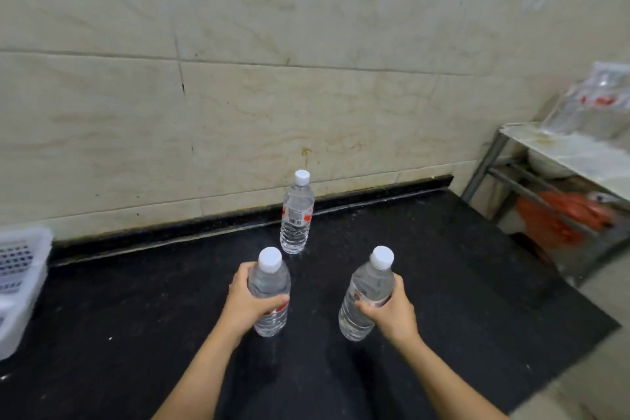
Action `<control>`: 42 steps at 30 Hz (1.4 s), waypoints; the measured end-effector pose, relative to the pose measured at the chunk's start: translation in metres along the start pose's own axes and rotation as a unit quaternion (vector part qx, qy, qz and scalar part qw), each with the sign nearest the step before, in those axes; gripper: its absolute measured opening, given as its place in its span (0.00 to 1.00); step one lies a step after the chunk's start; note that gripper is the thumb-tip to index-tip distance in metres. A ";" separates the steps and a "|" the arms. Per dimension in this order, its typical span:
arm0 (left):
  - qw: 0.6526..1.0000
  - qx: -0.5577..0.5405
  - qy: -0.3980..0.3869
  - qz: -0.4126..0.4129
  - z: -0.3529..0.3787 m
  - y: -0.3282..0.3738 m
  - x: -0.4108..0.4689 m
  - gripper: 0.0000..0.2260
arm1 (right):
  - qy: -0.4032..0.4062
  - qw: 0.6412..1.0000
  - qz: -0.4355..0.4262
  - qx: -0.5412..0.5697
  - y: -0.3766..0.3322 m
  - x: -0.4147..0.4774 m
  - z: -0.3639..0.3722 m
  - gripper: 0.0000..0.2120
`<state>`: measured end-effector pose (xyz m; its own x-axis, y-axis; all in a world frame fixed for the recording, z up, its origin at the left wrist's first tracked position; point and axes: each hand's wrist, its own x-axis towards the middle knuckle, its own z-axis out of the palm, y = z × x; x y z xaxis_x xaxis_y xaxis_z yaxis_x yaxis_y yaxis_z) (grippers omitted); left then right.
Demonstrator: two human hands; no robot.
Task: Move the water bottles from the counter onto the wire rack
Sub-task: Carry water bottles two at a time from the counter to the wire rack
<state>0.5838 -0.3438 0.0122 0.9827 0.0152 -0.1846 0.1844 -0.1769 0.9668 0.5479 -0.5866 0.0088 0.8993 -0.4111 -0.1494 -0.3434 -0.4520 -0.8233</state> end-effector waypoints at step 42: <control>0.960 -0.077 -0.253 0.087 0.514 0.146 -0.159 0.19 | 0.256 0.958 -0.018 0.128 0.220 -0.115 -0.528 0.25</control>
<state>0.4449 -0.8775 0.0915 0.8717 -0.4882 -0.0415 0.0561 0.0154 0.9983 0.2263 -1.0570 0.1345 0.6360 -0.7629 0.1158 -0.1774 -0.2906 -0.9403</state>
